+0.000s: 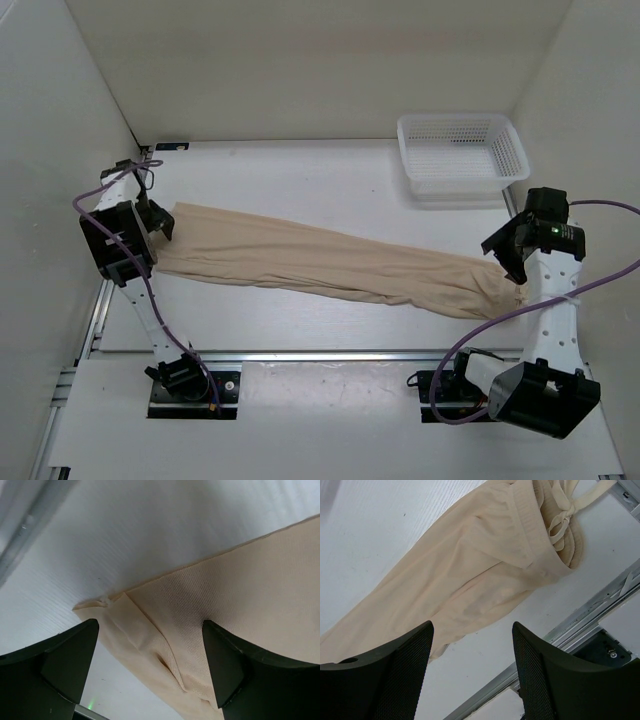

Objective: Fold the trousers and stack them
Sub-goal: Fold the trousers

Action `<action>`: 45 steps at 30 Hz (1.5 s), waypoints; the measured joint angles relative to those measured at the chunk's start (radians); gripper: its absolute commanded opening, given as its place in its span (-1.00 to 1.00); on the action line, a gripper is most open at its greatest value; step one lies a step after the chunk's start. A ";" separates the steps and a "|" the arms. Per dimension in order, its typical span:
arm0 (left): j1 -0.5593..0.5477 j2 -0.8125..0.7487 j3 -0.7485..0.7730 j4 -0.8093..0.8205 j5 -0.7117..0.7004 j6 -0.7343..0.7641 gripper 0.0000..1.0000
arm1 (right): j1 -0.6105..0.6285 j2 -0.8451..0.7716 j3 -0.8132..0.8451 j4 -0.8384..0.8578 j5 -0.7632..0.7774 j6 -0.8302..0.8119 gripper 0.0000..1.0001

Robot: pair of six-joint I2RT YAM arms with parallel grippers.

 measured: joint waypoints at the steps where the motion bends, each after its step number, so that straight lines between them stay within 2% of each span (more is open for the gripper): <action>1: -0.001 0.006 -0.013 0.000 0.006 0.000 0.93 | 0.000 0.004 0.002 -0.002 0.000 0.000 0.39; 7: 0.033 0.008 -0.045 0.021 0.085 -0.005 0.93 | 0.004 0.011 0.010 -0.011 0.008 -0.001 0.39; 12: 0.070 0.010 -0.055 0.035 0.159 -0.014 0.63 | 0.006 0.011 0.011 -0.022 0.012 -0.001 0.39; 13: 0.072 0.010 -0.059 0.040 0.171 -0.016 0.39 | 0.006 0.011 0.011 -0.022 0.014 -0.001 0.39; 15: 0.074 0.010 -0.061 0.047 0.183 -0.021 0.11 | 0.006 0.011 0.011 -0.023 0.015 0.000 0.39; 16: 0.075 0.010 -0.063 0.049 0.184 -0.020 -0.13 | 0.006 0.010 0.011 -0.023 0.015 0.000 0.39; 19: 0.075 0.010 -0.065 0.050 0.187 -0.019 -0.50 | 0.006 0.008 0.011 -0.025 0.018 0.000 0.39; 20: 0.074 0.010 -0.065 0.049 0.187 -0.022 -0.79 | 0.006 0.008 0.011 -0.027 0.019 0.000 0.39; 32: 0.064 -0.042 -0.094 0.055 0.169 -0.018 -0.79 | 0.006 -0.025 0.020 -0.044 0.025 0.000 0.39; 38: -0.002 -0.248 -0.095 0.036 0.154 -0.009 -0.79 | 0.006 -0.073 0.020 -0.045 0.026 0.000 0.39; 45: -0.177 -0.499 -0.095 0.013 0.153 0.004 -0.79 | 0.006 -0.116 0.020 -0.046 0.026 0.000 0.39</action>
